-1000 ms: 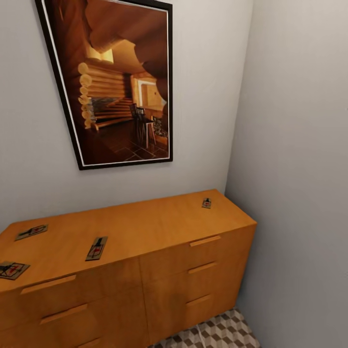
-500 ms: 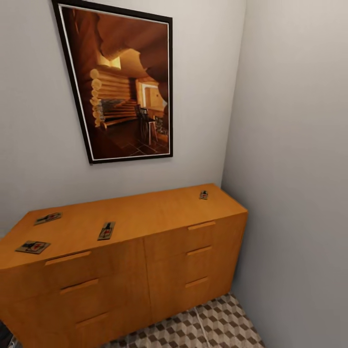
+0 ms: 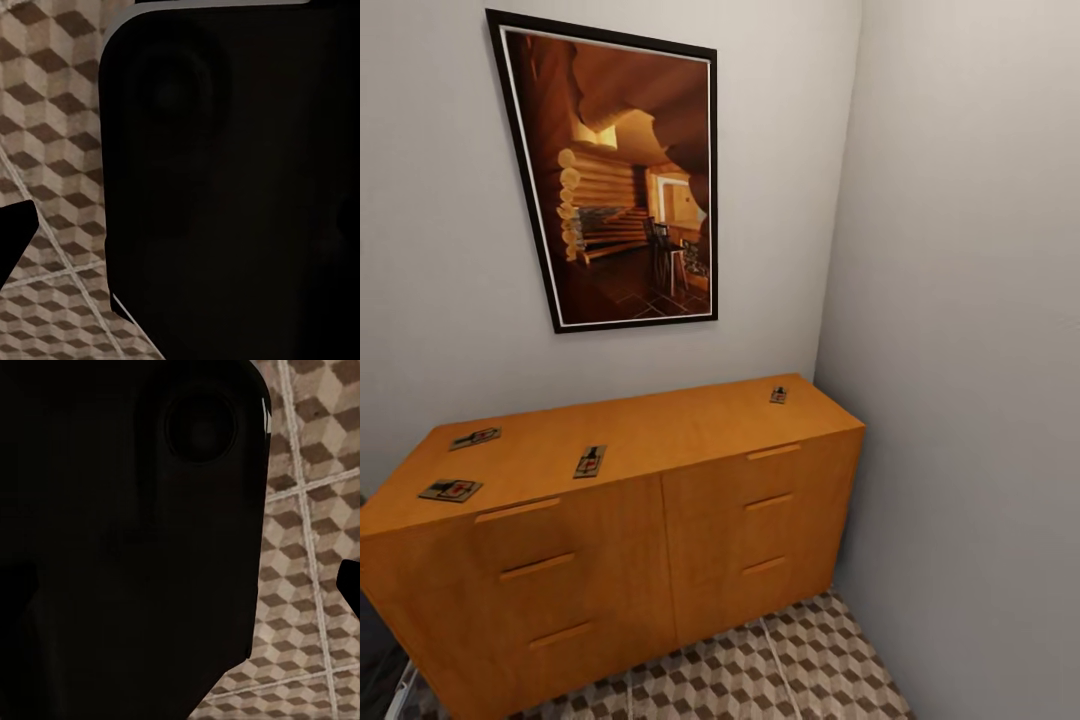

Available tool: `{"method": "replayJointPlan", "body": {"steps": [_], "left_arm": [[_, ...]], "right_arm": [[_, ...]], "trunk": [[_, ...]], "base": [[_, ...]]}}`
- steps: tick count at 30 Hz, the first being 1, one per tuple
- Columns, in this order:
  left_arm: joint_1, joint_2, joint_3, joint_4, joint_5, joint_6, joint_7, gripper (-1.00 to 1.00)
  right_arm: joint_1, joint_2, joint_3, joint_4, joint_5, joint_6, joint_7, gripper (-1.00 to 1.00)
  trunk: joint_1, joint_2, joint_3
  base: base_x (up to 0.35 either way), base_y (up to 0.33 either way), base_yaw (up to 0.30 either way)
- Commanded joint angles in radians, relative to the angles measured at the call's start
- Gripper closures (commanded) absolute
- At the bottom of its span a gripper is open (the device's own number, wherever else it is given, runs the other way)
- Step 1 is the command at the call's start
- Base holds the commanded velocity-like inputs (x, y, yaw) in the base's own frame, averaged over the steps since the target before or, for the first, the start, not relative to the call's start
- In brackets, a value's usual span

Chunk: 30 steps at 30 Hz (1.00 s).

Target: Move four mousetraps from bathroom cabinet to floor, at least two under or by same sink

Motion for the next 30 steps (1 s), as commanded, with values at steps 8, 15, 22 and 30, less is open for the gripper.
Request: {"method": "replayJointPlan", "body": {"steps": [8,15,22,30], "left_arm": [[0.0,-0.001,0.0,0.0,0.003,-0.001,-0.001,-1.0],[0.0,0.0,0.001,0.0,0.003,-0.001,-0.001,-1.0],[0.0,0.0,0.001,0.0,0.003,-0.001,-0.001,-1.0],[0.0,0.0,-0.001,-0.001,0.002,-0.001,-0.001,-1.0]], "right_arm": [[0.0,0.0,0.0,0.0,0.001,-0.002,0.0,-1.0],[0.0,0.0,0.002,0.0,0.008,-0.002,0.0,-1.0],[0.0,-0.001,0.005,0.0,0.012,-0.002,0.002,-1.0],[0.0,-0.001,0.005,0.0,0.012,0.0,0.007,-1.0]], "trunk": [[0.0,0.0,-0.001],[0.0,0.0,-0.001],[0.0,0.0,-0.001],[0.0,0.0,-0.001]], "base": [[-0.013,0.0,0.0],[-0.003,0.0,0.0],[0.0,0.0,0.0],[0.0,0.0,0.0]]}}
